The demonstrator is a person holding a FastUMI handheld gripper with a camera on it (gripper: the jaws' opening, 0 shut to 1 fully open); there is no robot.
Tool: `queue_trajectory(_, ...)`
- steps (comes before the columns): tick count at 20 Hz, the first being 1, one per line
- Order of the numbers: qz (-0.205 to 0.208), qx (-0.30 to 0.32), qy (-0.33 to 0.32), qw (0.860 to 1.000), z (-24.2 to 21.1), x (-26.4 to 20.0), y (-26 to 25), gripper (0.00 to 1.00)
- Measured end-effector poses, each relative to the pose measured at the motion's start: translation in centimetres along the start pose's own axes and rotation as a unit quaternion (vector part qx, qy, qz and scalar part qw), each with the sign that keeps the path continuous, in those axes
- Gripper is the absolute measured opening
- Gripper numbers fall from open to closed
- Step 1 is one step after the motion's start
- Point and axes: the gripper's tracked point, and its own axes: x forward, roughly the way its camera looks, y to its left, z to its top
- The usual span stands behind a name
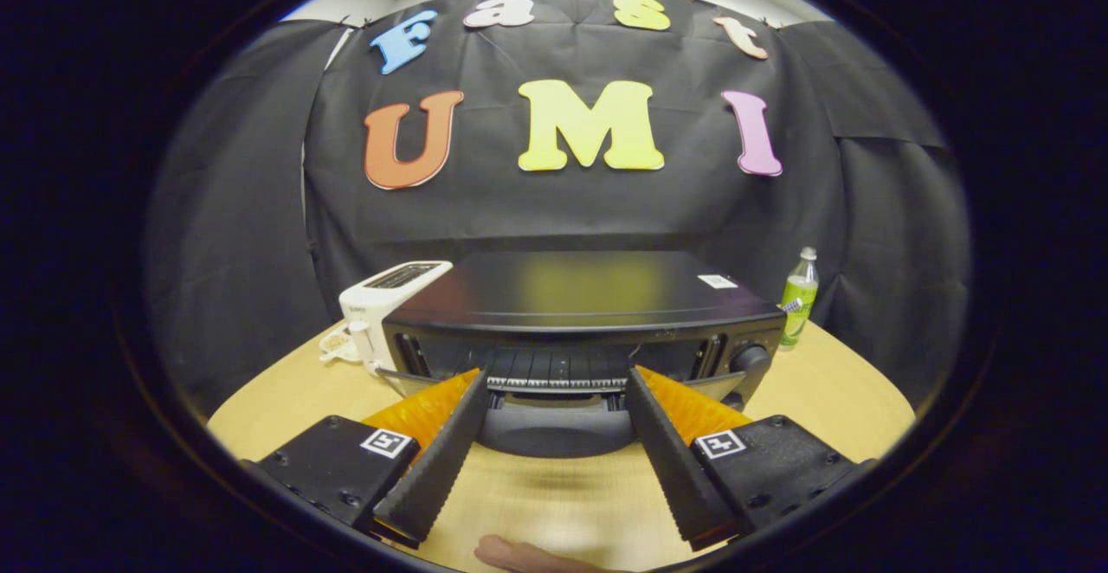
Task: Open the toaster oven, put the food inside, and close the toaster oven door.
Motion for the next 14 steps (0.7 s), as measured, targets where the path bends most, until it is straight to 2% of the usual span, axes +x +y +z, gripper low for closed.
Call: queue_trajectory(14,-0.011,-0.026,0.062,0.998,-7.4,-4.2,-0.2,1.00)
